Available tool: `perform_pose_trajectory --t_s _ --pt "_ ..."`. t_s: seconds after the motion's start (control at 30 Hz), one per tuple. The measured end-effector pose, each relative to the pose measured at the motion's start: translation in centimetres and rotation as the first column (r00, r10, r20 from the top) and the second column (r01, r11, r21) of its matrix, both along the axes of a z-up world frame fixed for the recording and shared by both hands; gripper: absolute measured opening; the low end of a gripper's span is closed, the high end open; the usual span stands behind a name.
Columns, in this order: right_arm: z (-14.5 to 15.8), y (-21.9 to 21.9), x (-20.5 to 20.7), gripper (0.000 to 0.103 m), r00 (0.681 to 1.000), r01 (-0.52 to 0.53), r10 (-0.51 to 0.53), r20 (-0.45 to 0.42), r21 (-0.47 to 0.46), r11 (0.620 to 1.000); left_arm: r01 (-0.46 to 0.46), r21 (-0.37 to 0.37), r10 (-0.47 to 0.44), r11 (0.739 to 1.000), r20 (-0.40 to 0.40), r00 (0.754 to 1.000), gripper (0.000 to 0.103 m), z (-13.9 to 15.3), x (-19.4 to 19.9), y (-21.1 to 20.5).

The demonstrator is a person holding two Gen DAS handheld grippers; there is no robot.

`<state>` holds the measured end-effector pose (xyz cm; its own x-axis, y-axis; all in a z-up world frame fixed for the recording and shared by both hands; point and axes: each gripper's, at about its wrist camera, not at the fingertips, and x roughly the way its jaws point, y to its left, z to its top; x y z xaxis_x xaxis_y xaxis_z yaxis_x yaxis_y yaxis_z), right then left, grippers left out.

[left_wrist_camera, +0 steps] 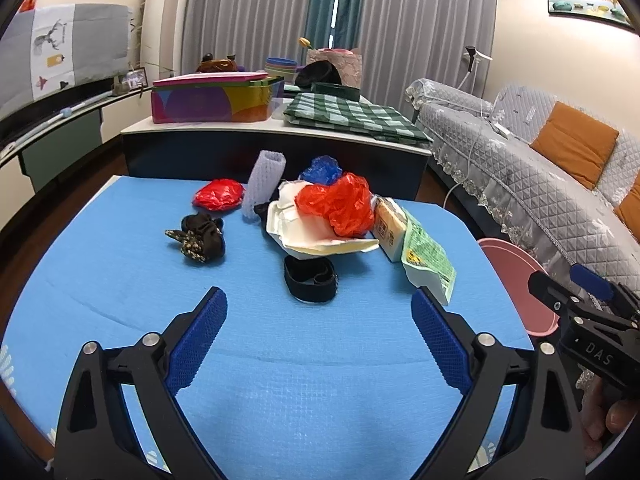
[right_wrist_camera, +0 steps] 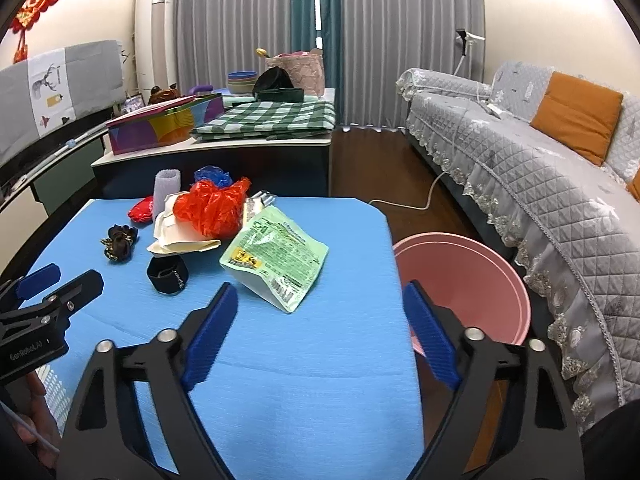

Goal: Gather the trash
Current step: 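Grasp the green snack packet with the right tool while the left tool grasps the black scrunchie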

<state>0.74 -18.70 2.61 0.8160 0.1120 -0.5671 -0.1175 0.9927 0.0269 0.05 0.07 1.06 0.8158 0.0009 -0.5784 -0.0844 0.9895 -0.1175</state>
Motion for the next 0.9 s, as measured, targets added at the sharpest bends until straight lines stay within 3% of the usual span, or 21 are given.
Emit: perform_pose_trajectory --t_s 0.17,0.4,0.7,0.9 --pt "-0.8 0.6 1.8 0.054 0.998 -0.047 0.049 -0.049 0.038 0.998 -0.039 -0.023 0.039 0.999 -0.008 0.999 0.078 -0.2 0.8 1.5" --pt "-3.2 2.3 4.6 0.045 0.989 -0.09 0.095 -0.11 0.05 0.995 -0.082 -0.025 0.082 0.996 -0.013 0.997 0.067 -0.6 2.6 3.0" --pt "-6.2 4.4 8.0 0.041 0.976 -0.124 0.128 -0.176 0.036 0.992 -0.161 -0.021 0.16 0.987 -0.057 0.985 0.066 -2.4 5.3 5.8" --pt "-7.2 4.9 9.3 0.024 0.969 -0.136 0.139 -0.203 0.029 0.99 -0.221 -0.018 0.219 0.975 -0.079 0.972 0.066 -3.4 7.1 8.0"
